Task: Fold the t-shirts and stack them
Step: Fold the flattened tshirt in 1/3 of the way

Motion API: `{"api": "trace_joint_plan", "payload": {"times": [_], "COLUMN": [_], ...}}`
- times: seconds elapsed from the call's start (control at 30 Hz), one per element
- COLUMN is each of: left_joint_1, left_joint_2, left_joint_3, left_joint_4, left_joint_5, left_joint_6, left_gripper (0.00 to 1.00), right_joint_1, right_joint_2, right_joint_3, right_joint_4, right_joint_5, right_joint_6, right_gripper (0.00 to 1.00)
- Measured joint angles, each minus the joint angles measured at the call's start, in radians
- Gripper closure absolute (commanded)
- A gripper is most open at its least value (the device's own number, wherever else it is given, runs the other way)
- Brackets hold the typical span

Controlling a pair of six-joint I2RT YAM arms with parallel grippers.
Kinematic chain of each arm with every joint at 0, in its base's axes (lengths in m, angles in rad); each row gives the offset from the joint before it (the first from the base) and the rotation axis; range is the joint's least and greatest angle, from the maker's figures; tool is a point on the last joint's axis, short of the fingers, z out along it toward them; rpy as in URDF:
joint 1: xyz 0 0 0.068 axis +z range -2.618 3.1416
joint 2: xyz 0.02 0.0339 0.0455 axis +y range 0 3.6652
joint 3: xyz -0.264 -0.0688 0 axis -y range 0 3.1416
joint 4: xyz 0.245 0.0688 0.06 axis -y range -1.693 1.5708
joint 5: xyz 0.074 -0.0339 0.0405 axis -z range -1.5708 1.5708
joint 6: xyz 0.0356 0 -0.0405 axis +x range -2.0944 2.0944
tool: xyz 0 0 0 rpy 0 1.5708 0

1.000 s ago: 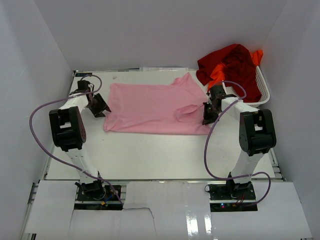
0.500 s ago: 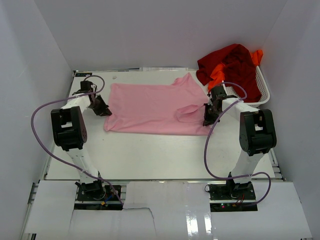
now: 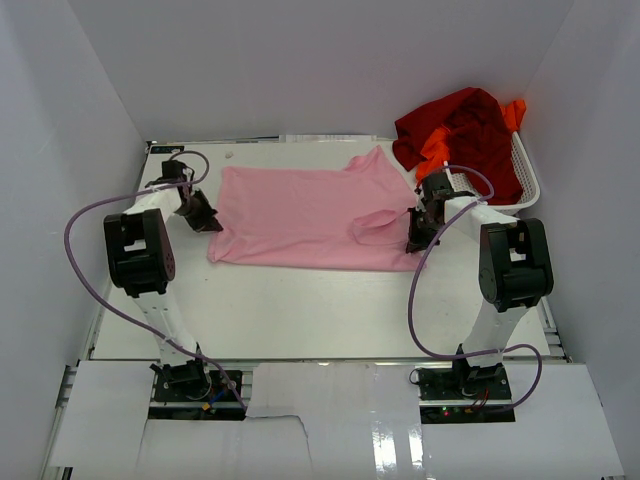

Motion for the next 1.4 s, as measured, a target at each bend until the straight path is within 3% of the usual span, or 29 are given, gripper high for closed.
{"api": "trace_joint_plan", "payload": {"times": [0.43,0.6,0.67,0.7,0.8,0.83,1.07,1.4], "left_joint_1": [0.01,0.014,0.016,0.018,0.023,0.024,0.026,0.024], "left_joint_2": [0.127,0.159,0.16,0.159,0.141,0.13,0.013,-0.06], "left_joint_3": [0.293,0.334,0.332,0.326,0.262,0.232,0.059,0.0], "left_joint_4": [-0.062,-0.093,-0.107,-0.109,-0.103,-0.108,-0.135,-0.113], "left_joint_5": [0.002,-0.003,0.003,0.01,0.047,0.056,0.082,0.099], "left_joint_6": [0.0,0.009,0.011,0.014,0.019,0.023,0.043,0.06], "left_gripper": [1.0,1.0,0.91,0.75,0.49,0.46,0.43,0.44], "right_joint_1": [-0.005,-0.006,-0.008,-0.009,-0.012,-0.012,-0.012,-0.012], "right_joint_2": [-0.003,-0.006,-0.007,-0.007,-0.007,-0.007,-0.007,-0.007], "right_joint_3": [-0.017,-0.019,-0.019,-0.019,-0.019,-0.019,-0.019,-0.02], "right_joint_4": [0.008,0.009,0.009,0.009,0.009,0.009,0.009,0.01], "right_joint_5": [0.0,0.0,0.0,0.0,0.0,0.0,0.0,-0.001], "right_joint_6": [-0.003,-0.003,-0.003,-0.003,-0.003,-0.004,-0.007,-0.007], "right_gripper": [0.92,0.92,0.92,0.92,0.89,0.89,0.88,0.88]}}
